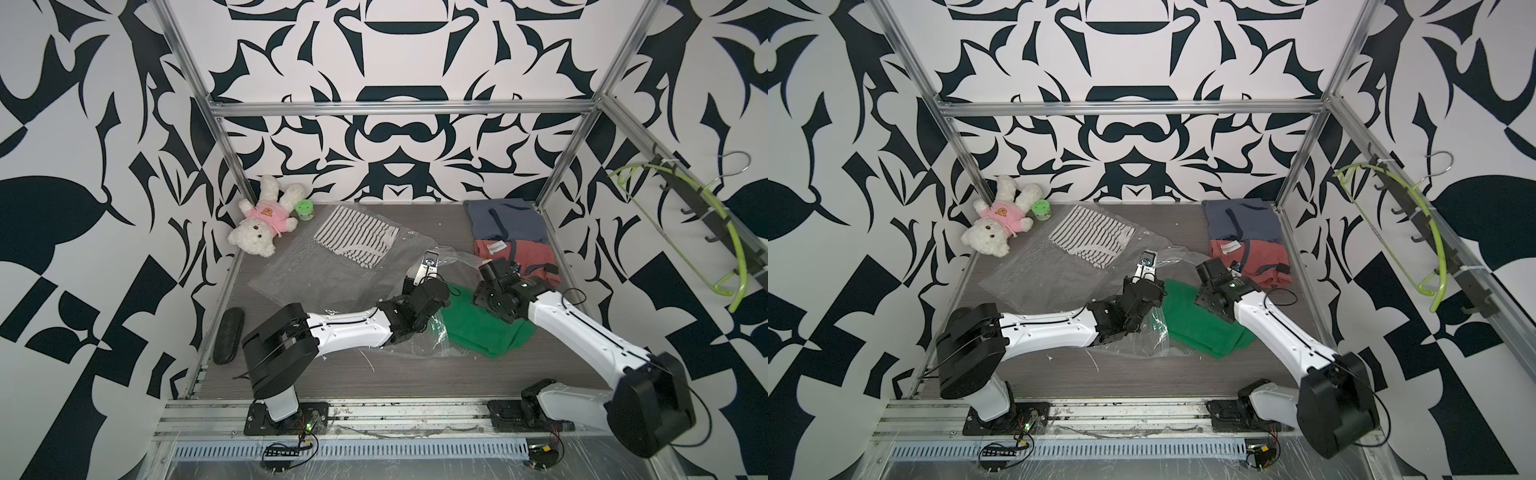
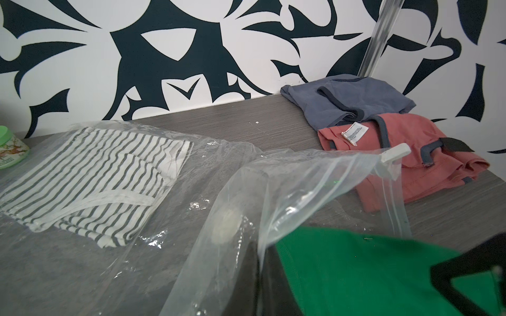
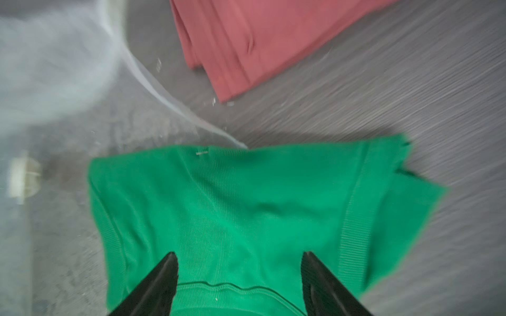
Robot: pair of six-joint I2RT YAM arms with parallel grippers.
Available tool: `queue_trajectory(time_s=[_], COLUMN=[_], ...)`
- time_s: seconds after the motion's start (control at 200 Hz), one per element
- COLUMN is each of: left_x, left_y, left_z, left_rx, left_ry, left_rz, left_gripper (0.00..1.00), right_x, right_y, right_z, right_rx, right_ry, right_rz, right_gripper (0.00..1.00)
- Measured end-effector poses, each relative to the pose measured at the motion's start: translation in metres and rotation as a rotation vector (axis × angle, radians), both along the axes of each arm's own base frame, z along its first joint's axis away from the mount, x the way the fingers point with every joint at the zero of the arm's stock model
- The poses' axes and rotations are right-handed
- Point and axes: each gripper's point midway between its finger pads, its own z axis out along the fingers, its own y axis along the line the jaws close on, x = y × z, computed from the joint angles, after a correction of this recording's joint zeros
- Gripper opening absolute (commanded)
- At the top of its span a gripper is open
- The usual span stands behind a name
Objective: Take the tank top out of the vacuum bag
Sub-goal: Adjust the tank top at the center of the board.
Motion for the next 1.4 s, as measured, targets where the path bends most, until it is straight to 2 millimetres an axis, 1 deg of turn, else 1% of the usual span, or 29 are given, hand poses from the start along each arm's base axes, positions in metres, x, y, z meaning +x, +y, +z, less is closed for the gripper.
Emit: queue_trajectory(time_s=[0.065, 0.14, 0.29, 0.385, 0.55, 0.655, 0.755, 0.85, 0.975, 1.105, 1.215, 1.325, 1.4], left_x=[0.001, 0.002, 0.003, 0.005, 0.007, 0.01, 0.011, 0.011, 0.011, 0.011, 0.011, 0.011, 0.011], left_y=[0.001, 0.003, 0.006, 0.007, 0.012, 0.015, 0.018, 0.02, 0.022, 0.024, 0.025, 0.025, 0.025], left_z=[-0.001, -0.002, -0.003, -0.004, -0.007, -0.008, -0.009, -0.011, -0.013, -0.013, -0.013, -0.013, -0.013], left_rx=[0.002, 0.006, 0.006, 0.005, 0.011, 0.011, 0.014, 0.018, 0.023, 0.025, 0.028, 0.029, 0.03], left_ry=[0.003, 0.007, 0.012, 0.015, 0.029, 0.034, 0.037, 0.043, 0.047, 0.045, 0.046, 0.046, 0.047], left_rz=[0.005, 0.01, 0.02, 0.026, 0.042, 0.056, 0.07, 0.082, 0.091, 0.1, 0.102, 0.103, 0.103], left_gripper=[0.07, 0.07, 0.07, 0.07, 0.07, 0.07, 0.07, 0.07, 0.07, 0.07, 0.07, 0.07, 0.07], right_x=[-0.012, -0.024, -0.028, -0.029, -0.025, -0.022, -0.019, -0.02, -0.025, -0.032, -0.035, -0.036, -0.037], right_y=[0.001, 0.002, 0.003, -0.002, -0.008, -0.018, -0.033, -0.053, -0.076, -0.091, -0.099, -0.102, -0.099], right_z=[-0.022, -0.037, -0.049, -0.057, -0.058, -0.056, -0.055, -0.054, -0.054, -0.054, -0.055, -0.054, -0.046], right_rx=[0.023, 0.039, 0.089, 0.124, 0.18, 0.233, 0.261, 0.258, 0.239, 0.213, 0.192, 0.18, 0.122], right_ry=[0.06, 0.116, 0.141, 0.147, 0.135, 0.114, 0.088, 0.069, 0.062, 0.068, 0.072, 0.071, 0.05], right_rz=[-0.024, -0.048, -0.088, -0.131, -0.185, -0.236, -0.295, -0.346, -0.401, -0.44, -0.458, -0.454, -0.412], right_gripper=[0.72, 0.73, 0.73, 0.73, 0.73, 0.74, 0.74, 0.74, 0.75, 0.75, 0.74, 0.72, 0.72])
